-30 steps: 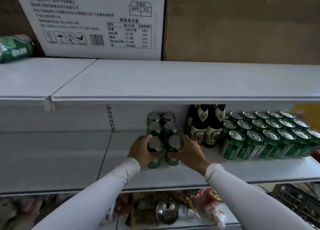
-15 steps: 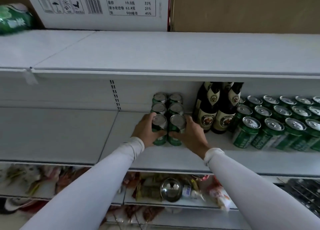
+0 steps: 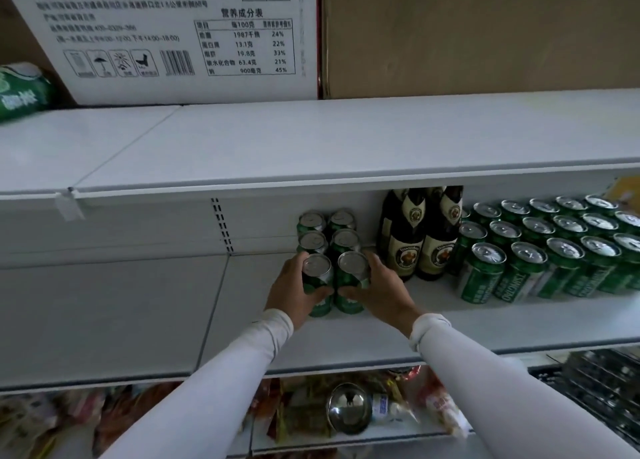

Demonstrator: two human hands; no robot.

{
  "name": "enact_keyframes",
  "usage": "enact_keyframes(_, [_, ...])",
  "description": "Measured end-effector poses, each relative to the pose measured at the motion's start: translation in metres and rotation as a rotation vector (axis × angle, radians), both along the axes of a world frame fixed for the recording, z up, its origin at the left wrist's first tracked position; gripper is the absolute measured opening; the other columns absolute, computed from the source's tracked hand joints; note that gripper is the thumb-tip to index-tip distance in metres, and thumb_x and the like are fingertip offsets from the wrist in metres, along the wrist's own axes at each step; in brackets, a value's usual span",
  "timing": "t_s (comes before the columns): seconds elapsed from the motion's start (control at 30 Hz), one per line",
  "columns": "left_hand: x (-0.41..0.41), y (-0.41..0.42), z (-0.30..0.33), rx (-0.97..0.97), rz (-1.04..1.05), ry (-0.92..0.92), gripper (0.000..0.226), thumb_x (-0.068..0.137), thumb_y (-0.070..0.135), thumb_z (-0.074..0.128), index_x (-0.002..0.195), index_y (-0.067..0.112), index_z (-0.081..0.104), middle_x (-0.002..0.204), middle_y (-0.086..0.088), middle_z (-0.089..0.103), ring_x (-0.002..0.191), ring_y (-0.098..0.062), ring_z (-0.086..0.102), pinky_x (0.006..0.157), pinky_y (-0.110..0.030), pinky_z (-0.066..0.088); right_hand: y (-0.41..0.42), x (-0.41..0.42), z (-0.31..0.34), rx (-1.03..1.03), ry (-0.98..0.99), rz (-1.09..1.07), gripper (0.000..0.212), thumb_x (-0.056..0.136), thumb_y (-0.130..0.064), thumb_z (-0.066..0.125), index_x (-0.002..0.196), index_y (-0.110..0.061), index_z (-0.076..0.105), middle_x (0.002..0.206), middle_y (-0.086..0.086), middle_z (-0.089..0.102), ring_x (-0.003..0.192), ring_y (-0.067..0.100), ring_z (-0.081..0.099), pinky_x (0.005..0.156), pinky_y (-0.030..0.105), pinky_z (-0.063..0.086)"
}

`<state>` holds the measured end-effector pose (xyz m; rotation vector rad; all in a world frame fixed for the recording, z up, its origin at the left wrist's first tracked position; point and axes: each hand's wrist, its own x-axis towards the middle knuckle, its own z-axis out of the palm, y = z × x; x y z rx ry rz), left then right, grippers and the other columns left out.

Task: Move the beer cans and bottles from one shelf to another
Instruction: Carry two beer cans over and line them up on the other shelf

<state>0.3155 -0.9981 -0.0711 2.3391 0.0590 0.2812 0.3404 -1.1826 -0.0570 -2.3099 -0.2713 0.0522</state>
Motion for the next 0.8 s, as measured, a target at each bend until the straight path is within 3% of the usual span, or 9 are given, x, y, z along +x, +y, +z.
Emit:
enact_keyframes(0.1, [-0.005, 0.001, 0.001, -0.012, -0.042, 0.038, 0.089, 0.073, 0.036, 0.079, 0.145, 0.017, 0.03, 0.141, -0.009, 0.045, 0.125, -0.027, 0.047, 0.102, -0.033, 0.041, 0.0, -0.003, 0.007, -0.017, 0.039, -0.009, 0.083, 0.074, -0.038, 0.083, 0.142, -0.017, 0.039, 0.127, 0.003, 0.061, 0.114, 0.022, 0.059, 0.094, 0.033, 0.048])
enact_keyframes(0.2, [-0.009, 0.01, 0.002, -0.029, -0.097, 0.088, 0.105, 0.065, 0.055, 0.075, 0.148, 0.024, 0.019, 0.144, -0.006, 0.044, 0.126, -0.025, 0.048, 0.103, -0.038, 0.043, 0.0, -0.007, 0.017, -0.068, 0.061, 0.002, 0.09, 0.074, -0.038, 0.083, 0.146, -0.016, 0.034, 0.131, 0.005, 0.059, 0.117, 0.025, 0.058, 0.095, 0.032, 0.047])
enact_keyframes(0.3, [-0.011, 0.021, 0.007, -0.022, -0.143, 0.138, 0.111, 0.061, 0.06, 0.073, 0.148, 0.025, 0.015, 0.145, -0.005, 0.042, 0.126, -0.026, 0.048, 0.102, -0.043, 0.044, -0.004, -0.016, 0.029, -0.101, 0.033, -0.015, 0.084, 0.075, -0.035, 0.083, 0.143, -0.016, 0.038, 0.131, 0.005, 0.058, 0.118, 0.024, 0.057, 0.093, 0.03, 0.046])
enact_keyframes(0.43, [-0.042, 0.02, 0.041, 0.13, -0.195, 0.186, 0.08, 0.075, 0.043, 0.075, 0.14, 0.02, 0.034, 0.139, -0.01, 0.045, 0.123, -0.026, 0.048, 0.1, -0.032, 0.041, -0.016, -0.037, 0.05, -0.173, 0.007, 0.05, 0.077, 0.08, -0.038, 0.078, 0.144, -0.018, 0.04, 0.138, 0.004, 0.054, 0.126, 0.024, 0.052, 0.101, 0.039, 0.044])
enact_keyframes(0.57, [-0.078, 0.019, 0.074, 0.287, -0.138, 0.192, 0.057, 0.083, 0.034, 0.07, 0.131, 0.011, 0.05, 0.133, -0.013, 0.052, 0.119, -0.028, 0.051, 0.09, -0.025, 0.039, -0.022, -0.057, 0.071, -0.322, -0.075, 0.122, 0.071, 0.084, -0.043, 0.072, 0.142, -0.017, 0.042, 0.136, 0.006, 0.053, 0.122, 0.026, 0.051, 0.094, 0.032, 0.043])
enact_keyframes(0.7, [-0.123, 0.021, 0.093, 0.349, -0.077, 0.191, 0.069, 0.082, 0.041, 0.069, 0.139, 0.014, 0.042, 0.143, -0.01, 0.044, 0.128, -0.025, 0.046, 0.104, -0.028, 0.037, -0.019, -0.076, 0.088, -0.35, -0.145, 0.219, 0.073, 0.08, -0.053, 0.072, 0.14, -0.022, 0.046, 0.138, 0.003, 0.053, 0.123, 0.024, 0.052, 0.096, 0.032, 0.044])
enact_keyframes(0.8, [-0.159, 0.029, 0.106, 0.421, -0.049, 0.196, 0.069, 0.084, 0.044, 0.067, 0.14, 0.012, 0.041, 0.144, -0.008, 0.044, 0.131, -0.024, 0.042, 0.107, -0.028, 0.033, -0.004, -0.093, 0.102, -0.36, -0.169, 0.336, 0.073, 0.08, -0.054, 0.072, 0.141, -0.02, 0.049, 0.141, 0.001, 0.054, 0.126, 0.02, 0.052, 0.101, 0.031, 0.044])
